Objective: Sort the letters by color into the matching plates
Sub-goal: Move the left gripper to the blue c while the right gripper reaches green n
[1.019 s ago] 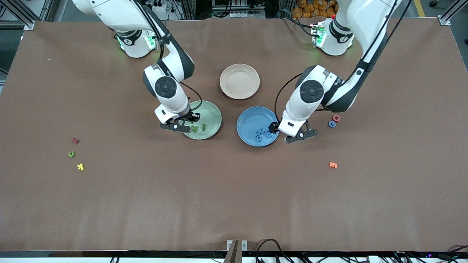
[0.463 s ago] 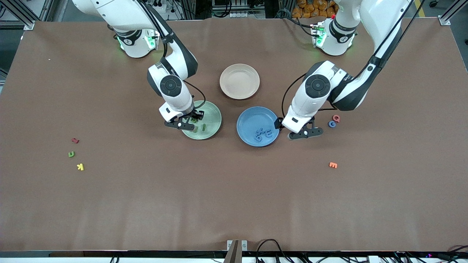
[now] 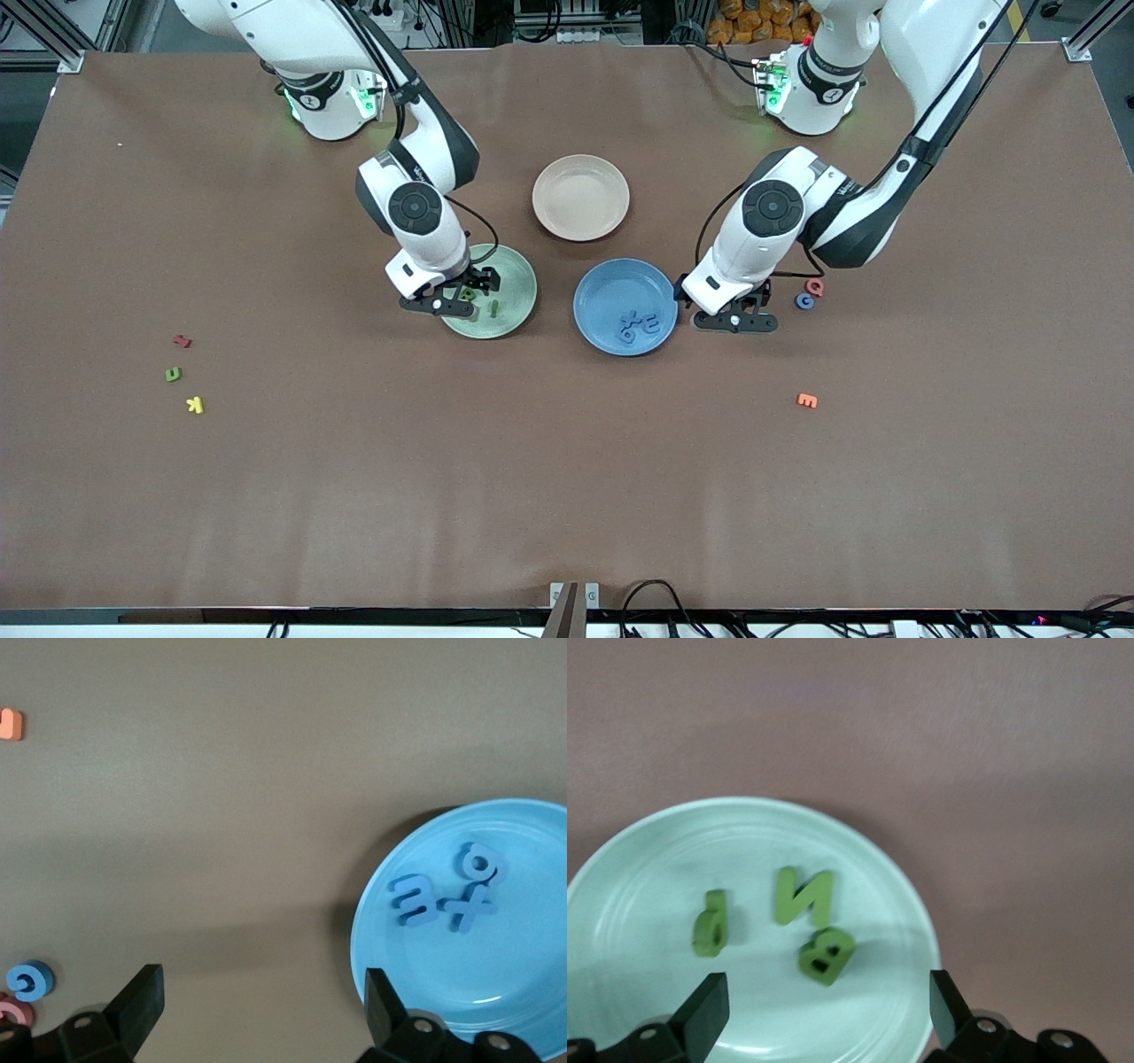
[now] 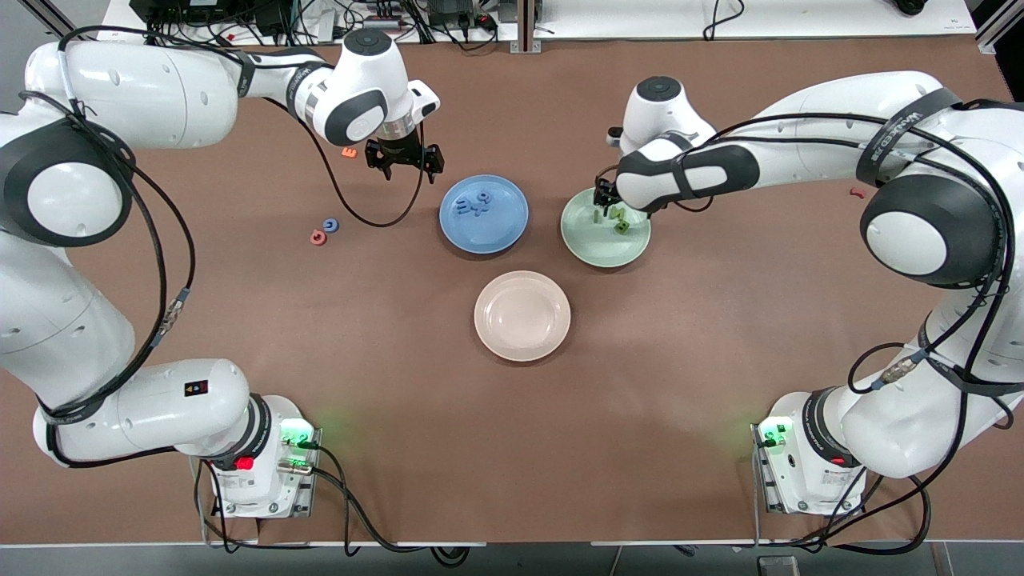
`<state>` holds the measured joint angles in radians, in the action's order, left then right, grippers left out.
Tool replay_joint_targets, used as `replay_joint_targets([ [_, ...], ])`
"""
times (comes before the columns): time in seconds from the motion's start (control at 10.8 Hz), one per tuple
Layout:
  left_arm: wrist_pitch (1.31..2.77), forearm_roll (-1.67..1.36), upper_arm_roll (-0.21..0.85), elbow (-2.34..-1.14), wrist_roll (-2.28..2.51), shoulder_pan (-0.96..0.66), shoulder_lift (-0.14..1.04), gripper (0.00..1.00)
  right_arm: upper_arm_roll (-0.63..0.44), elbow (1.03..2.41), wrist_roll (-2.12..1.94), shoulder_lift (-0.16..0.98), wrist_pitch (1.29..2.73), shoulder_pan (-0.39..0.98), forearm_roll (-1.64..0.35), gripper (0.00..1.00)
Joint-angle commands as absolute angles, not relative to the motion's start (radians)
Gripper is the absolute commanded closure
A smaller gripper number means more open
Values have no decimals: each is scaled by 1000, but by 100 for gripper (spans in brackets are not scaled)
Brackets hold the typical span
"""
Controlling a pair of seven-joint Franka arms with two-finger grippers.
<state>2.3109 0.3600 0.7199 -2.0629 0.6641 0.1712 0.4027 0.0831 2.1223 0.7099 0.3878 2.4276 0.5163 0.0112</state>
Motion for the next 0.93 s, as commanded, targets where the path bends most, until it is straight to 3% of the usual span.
replay_joint_targets([
  [0.0, 2301, 412, 755, -2094, 537, 231, 385, 0, 91, 2108, 447, 379, 2410, 387, 51, 0],
  [0.83, 2301, 474, 808, -2181, 239, 350, 371, 0, 91, 2086, -67, 362, 2411, -35, 127, 0],
])
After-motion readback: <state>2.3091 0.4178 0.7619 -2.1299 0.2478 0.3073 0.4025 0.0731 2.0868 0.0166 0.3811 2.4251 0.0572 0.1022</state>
